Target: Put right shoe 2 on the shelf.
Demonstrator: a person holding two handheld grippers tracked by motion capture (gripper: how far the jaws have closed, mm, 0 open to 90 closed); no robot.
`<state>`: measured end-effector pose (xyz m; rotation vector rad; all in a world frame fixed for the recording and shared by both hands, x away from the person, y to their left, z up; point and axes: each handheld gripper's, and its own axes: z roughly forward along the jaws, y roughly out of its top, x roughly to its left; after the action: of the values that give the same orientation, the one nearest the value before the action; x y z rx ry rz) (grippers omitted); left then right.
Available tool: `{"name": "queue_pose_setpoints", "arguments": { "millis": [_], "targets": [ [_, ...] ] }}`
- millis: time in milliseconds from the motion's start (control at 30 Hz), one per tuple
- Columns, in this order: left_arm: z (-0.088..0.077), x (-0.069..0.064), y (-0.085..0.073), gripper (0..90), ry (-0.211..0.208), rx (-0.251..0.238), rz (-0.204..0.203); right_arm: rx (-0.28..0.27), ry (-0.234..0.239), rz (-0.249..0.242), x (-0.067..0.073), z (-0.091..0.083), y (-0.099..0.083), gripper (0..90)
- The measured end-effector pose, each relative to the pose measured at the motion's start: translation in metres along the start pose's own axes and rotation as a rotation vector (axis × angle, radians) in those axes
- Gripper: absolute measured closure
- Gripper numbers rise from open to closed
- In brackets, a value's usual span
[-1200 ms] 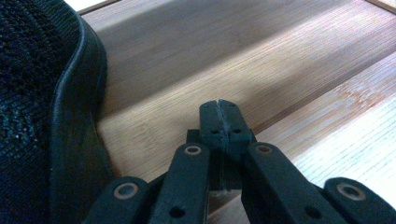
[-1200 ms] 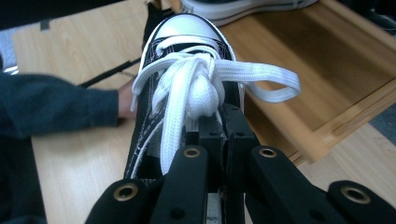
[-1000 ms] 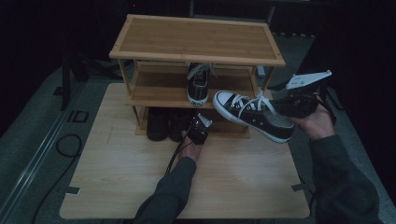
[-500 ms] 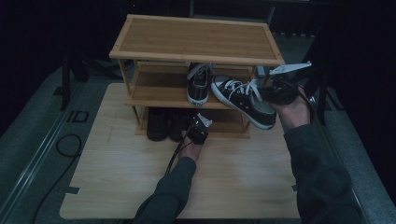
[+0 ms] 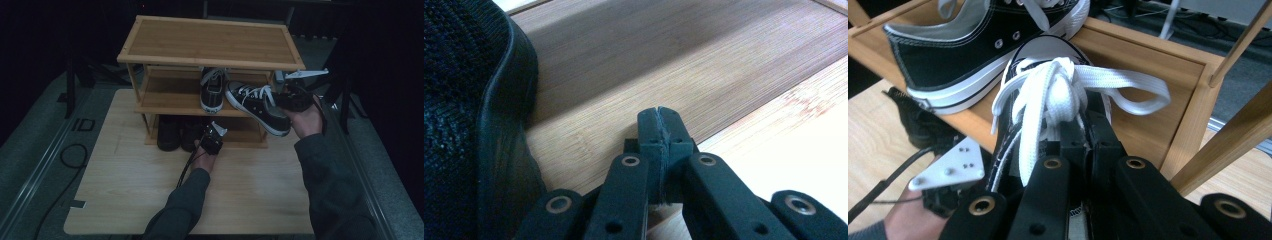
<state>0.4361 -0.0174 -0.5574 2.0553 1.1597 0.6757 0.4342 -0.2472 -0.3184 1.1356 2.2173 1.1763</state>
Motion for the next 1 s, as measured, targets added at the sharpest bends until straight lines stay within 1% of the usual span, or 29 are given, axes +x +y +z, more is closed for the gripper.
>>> {"name": "queue_pose_setpoints", "arguments": {
  "millis": [100, 167, 200, 267, 367, 400, 433, 533, 567, 700, 833, 867, 1000],
  "targets": [
    [0.0003, -0.0001, 0.0000, 89.7, -0.001, -0.004, -0.006, -0.008, -0.009, 0.010, 0.0015, 0.0044, -0.0002, 88.0],
    [0.0008, -0.0008, -0.0001, 89.7, 0.000, -0.013, -0.017, -0.005, -0.034, -0.001, 0.0018, 0.0053, -0.0008, 86.2],
    [0.0007, -0.0008, -0.0002, 89.7, 0.001, -0.012, -0.015, 0.006, -0.056, -0.012, 0.0020, 0.0056, -0.0013, 83.3],
    [0.0008, -0.0010, -0.0002, 89.7, 0.001, -0.014, -0.018, 0.024, -0.063, -0.024, 0.0017, 0.0046, -0.0013, 75.8],
    [0.0009, -0.0010, -0.0002, 89.7, 0.001, -0.015, -0.019, 0.032, -0.075, -0.028, 0.0007, 0.0005, 0.0000, 70.3],
    [0.0007, -0.0008, -0.0002, 89.7, 0.000, -0.013, -0.017, 0.032, -0.075, -0.028, 0.0007, 0.0005, 0.0000, 70.3],
    [0.0007, -0.0010, -0.0003, 89.7, 0.000, -0.014, -0.019, 0.035, -0.084, -0.042, 0.0016, -0.0001, -0.0003, 69.6],
    [0.0009, -0.0010, -0.0004, 89.6, -0.009, -0.013, -0.022, 0.032, -0.094, -0.046, 0.0037, -0.0007, -0.0008, 69.2],
    [0.0009, -0.0010, -0.0004, 89.6, -0.009, -0.013, -0.023, 0.024, -0.105, -0.043, 0.0045, -0.0010, -0.0013, 66.7],
    [0.0009, -0.0012, -0.0004, 89.6, -0.008, -0.013, -0.021, 0.018, -0.114, -0.034, 0.0038, -0.0011, -0.0020, 63.3],
    [0.0006, -0.0008, -0.0004, 89.6, -0.008, -0.007, -0.013, 0.016, -0.130, -0.030, 0.0054, -0.0001, -0.0014, 62.8],
    [0.0003, -0.0007, -0.0003, 89.6, 0.000, -0.007, -0.009, 0.018, -0.135, -0.031, 0.0056, 0.0004, -0.0006, 62.9],
    [0.0003, -0.0006, -0.0002, 89.6, 0.002, -0.006, -0.006, 0.021, -0.137, -0.032, 0.0055, 0.0014, 0.0007, 62.9]
  ]
}}
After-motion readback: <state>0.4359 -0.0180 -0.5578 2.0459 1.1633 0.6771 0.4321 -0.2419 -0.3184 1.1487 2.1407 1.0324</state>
